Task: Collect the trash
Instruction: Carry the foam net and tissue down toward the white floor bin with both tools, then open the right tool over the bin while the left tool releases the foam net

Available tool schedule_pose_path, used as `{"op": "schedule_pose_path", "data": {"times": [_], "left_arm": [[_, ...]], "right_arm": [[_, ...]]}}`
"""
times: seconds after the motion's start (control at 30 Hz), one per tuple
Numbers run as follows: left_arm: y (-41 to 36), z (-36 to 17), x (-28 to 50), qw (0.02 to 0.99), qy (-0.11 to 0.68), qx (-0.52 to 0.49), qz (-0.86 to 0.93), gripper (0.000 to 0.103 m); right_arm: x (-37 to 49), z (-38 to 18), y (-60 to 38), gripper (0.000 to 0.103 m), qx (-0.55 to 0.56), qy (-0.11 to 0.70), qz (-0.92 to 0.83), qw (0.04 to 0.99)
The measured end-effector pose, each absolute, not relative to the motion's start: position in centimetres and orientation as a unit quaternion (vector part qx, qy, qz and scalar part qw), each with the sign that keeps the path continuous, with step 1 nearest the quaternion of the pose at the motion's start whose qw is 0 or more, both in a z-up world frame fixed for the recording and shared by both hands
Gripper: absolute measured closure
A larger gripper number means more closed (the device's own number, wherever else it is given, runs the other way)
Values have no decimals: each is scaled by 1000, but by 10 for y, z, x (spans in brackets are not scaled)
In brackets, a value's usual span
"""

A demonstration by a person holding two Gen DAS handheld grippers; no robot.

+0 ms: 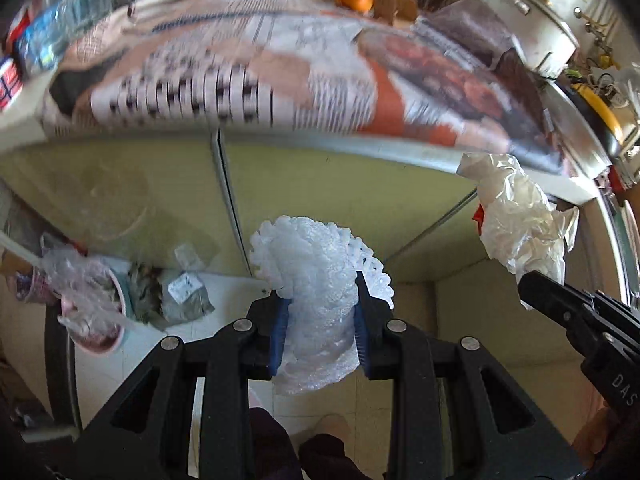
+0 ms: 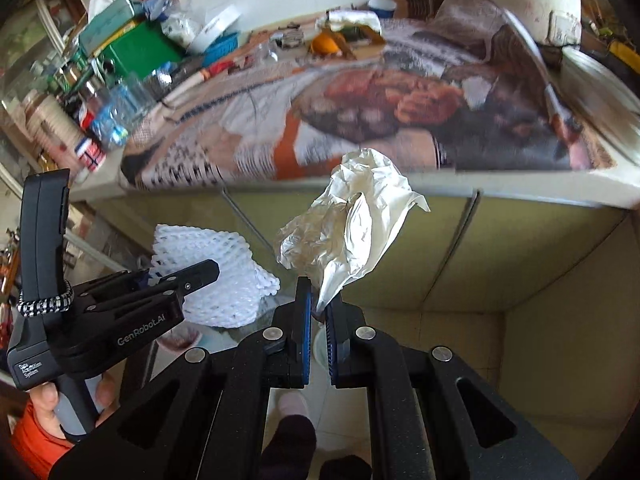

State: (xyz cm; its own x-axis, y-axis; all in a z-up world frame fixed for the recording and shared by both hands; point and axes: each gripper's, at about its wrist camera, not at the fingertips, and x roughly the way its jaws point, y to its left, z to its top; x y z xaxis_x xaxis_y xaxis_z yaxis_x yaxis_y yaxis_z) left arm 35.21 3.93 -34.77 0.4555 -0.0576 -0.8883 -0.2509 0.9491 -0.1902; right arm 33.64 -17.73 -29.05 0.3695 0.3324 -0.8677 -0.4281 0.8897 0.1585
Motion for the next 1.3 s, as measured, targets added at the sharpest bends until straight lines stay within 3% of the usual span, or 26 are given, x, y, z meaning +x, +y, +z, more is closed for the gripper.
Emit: {"op": "schedule_pose_path", "data": {"times": [0.23,0.8,0.9,0.93,1.13,1.3], "left_arm": [[48,-442,349,808,560,-160,89,74],[100,-668,352,771,598,-186,115,74],[102,-687,355,766,603,-190,113,74],[102,-693,356,765,605,-190,111,73],[87,-704,365,760,616,-187,89,70],[74,-703,372,756,626,-183,65,50]], "right_arm": [[340,-371,-182,97,-43,560,236,793],[357,-639,-151,95,-26,658,225,719],[362,-656,-146,91,-30,670,215,709],[362,-659,-146,83,-29,676,211,705],[360,-644,-149,62,-42,657,194,727],[363,-625,-166,61,-51,652,186,733]]}}
